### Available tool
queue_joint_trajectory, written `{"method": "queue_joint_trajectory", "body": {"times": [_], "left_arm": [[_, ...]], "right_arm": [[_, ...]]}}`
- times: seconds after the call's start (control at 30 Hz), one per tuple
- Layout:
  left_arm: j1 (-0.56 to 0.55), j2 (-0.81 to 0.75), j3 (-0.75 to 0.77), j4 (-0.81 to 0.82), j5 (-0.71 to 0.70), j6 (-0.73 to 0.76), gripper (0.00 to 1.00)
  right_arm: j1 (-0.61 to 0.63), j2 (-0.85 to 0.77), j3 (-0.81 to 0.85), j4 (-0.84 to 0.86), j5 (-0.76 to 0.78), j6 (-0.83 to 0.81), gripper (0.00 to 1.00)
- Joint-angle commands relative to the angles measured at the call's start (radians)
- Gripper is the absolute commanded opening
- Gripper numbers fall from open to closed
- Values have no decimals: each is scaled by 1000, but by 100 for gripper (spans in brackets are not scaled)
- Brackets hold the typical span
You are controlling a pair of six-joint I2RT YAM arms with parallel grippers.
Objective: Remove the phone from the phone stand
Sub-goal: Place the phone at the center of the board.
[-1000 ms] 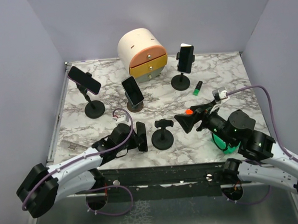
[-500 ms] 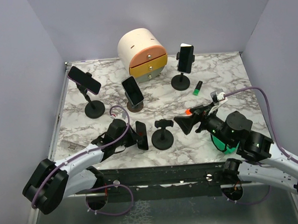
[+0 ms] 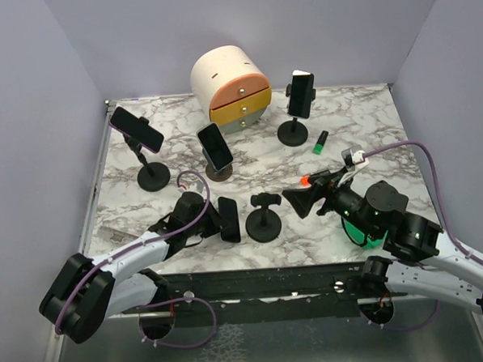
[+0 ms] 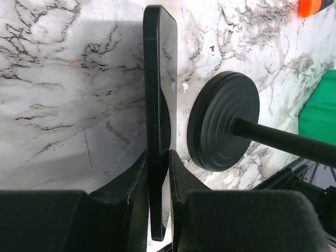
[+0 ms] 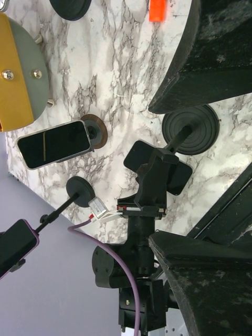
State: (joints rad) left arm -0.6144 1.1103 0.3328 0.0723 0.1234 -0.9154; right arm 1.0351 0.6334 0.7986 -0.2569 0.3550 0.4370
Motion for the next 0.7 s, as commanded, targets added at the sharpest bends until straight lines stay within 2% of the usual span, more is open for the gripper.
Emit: {"method": "queue_joint_trajectory", "body": {"times": [0.0, 0.4, 0.67], "left_arm": [[12, 9, -37, -70, -64, 36, 18], [25, -24, -52, -135, -162, 42, 19], [27, 5, -61, -116, -159, 43, 30]], "right_arm": [[6, -13, -14, -26, 33, 12, 99], [6, -27, -27, -46, 40, 23, 99], [6, -31, -29, -54, 45, 26, 99]]}}
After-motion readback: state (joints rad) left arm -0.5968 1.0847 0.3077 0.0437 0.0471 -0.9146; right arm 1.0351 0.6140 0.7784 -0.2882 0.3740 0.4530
